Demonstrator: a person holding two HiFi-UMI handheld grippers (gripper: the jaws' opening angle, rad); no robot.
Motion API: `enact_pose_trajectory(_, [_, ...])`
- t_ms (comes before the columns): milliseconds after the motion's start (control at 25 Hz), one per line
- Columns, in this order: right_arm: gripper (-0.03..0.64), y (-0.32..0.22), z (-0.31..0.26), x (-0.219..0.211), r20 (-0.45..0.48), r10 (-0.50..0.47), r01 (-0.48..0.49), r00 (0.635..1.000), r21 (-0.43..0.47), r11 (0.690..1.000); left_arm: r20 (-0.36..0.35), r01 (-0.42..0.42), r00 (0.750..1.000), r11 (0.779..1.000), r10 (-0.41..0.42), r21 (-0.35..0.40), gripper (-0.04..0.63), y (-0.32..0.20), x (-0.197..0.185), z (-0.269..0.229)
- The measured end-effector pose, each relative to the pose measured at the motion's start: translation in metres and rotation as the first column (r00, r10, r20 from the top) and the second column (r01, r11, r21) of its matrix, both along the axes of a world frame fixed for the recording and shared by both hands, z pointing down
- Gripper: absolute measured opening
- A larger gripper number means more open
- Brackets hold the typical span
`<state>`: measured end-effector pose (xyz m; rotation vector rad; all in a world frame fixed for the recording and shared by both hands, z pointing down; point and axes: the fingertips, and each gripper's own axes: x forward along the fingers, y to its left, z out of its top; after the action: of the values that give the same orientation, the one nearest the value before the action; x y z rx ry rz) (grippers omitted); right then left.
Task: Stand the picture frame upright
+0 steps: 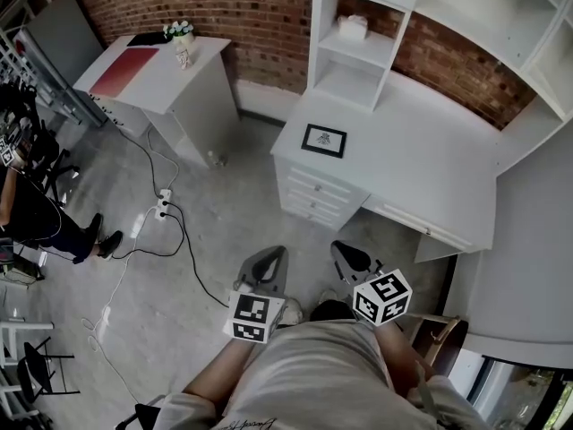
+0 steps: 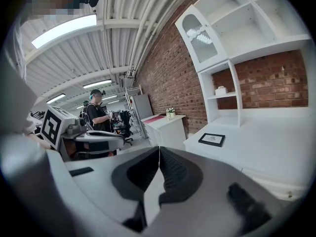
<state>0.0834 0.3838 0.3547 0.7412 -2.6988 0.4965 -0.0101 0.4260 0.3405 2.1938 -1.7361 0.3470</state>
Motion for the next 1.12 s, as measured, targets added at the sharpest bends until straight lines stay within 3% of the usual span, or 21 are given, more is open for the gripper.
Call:
enact_pose_trajectory(320, [0.028, 0.002, 0.009, -0.002, -0.01, 0.022, -0.022, 1.0, 0.001, 1.0, -0.026, 0.0, 1.0, 1.0, 0.0, 0.002, 0.018, 0.002, -0.008, 0.01])
enact_pose_trajectory(600, [0.028, -0.026, 0.015, -0.01, -0.011, 0.021, -0.022, 1.0, -0.009, 1.0, -0.045, 0.009, 0.999, 1.0, -0.009, -0.009, 0.018, -0.025, -0.014, 0.019])
enact_pose_trajectory(1120, [0.028, -0.19, 0.022, -0.019, 0.007, 0.013, -0.012, 1.0, -0.024, 1.0, -0.04, 0.032, 0.999, 0.999, -0.033, -0.033, 0.018, -0.185, -0.02, 0.028])
